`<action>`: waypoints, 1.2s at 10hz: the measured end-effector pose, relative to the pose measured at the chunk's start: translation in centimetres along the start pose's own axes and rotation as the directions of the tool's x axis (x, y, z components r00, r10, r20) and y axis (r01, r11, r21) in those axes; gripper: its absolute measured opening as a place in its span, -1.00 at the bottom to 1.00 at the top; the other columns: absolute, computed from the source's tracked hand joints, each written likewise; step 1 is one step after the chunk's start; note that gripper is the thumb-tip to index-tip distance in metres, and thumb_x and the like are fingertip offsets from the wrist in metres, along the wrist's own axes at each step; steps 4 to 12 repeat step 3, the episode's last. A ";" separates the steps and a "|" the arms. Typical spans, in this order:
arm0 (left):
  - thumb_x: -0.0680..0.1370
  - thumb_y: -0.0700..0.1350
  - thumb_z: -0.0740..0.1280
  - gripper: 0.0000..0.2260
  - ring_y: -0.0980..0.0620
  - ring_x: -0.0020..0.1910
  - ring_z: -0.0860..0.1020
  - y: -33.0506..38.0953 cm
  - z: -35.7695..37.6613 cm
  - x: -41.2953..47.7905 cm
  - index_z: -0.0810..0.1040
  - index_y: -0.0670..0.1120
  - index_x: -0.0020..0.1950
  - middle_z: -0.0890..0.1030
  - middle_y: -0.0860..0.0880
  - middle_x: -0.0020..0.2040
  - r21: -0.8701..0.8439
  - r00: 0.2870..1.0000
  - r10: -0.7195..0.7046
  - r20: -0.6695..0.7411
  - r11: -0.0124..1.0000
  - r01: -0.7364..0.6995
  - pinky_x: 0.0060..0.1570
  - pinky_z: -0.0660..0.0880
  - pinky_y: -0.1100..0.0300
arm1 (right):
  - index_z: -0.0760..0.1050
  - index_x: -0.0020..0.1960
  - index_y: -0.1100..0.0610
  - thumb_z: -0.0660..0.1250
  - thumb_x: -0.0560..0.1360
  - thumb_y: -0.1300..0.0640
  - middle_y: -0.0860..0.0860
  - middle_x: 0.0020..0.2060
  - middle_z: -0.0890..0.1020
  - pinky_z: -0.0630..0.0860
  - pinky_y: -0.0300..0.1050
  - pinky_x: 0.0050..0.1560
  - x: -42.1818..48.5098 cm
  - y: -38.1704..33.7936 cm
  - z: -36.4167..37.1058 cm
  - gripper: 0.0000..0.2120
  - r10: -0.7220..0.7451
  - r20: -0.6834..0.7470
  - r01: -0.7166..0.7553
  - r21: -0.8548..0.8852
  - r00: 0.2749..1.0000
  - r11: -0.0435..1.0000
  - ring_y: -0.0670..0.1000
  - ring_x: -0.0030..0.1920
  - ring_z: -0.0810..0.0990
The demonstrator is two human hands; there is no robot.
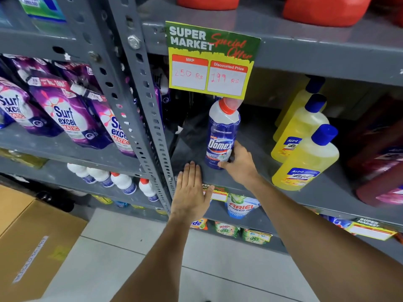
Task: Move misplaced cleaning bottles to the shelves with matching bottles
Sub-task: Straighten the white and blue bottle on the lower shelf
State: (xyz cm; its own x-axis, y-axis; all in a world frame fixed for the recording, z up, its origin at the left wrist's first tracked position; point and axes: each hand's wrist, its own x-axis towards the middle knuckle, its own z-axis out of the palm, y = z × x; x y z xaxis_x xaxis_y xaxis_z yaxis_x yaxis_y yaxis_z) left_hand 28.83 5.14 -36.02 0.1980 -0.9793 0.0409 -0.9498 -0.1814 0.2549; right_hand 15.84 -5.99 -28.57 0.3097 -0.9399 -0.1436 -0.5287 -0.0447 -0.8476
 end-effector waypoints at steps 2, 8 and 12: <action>0.61 0.24 -0.09 -0.30 -0.07 0.58 -0.19 0.1 -1.0 0.2 -0.15 -0.20 0.58 -0.13 -0.16 0.61 -0.013 0.996 -0.006 0.085 1.000 0.007 0.53 -0.24 0.03 | 0.31 0.50 0.09 0.50 0.49 0.17 0.07 0.38 0.53 0.52 0.09 0.30 -0.2 -0.2 -0.4 -0.35 0.017 0.030 -0.017 0.005 0.999 1.000 0.09 0.39 0.52; 0.63 0.22 -0.04 -0.30 -0.07 0.58 -0.20 0.2 -2.1 0.4 -0.15 -0.20 0.58 -0.14 -0.16 0.61 -0.067 0.991 -0.015 0.130 0.997 0.024 0.53 -0.22 0.01 | 0.28 0.50 0.10 0.53 0.46 0.19 0.06 0.40 0.53 0.53 0.03 0.27 -1.4 -0.2 -0.5 -0.30 -0.017 -0.019 0.018 0.023 1.000 1.000 0.07 0.38 0.53; 0.63 0.22 -0.04 -0.30 -0.07 0.58 -0.20 0.2 -2.1 0.4 -0.15 -0.20 0.58 -0.14 -0.16 0.61 -0.067 0.991 -0.015 0.130 0.997 0.024 0.53 -0.22 0.01 | 0.28 0.50 0.10 0.53 0.46 0.19 0.06 0.40 0.53 0.53 0.03 0.27 -1.4 -0.2 -0.5 -0.30 -0.017 -0.019 0.018 0.023 1.000 1.000 0.07 0.38 0.53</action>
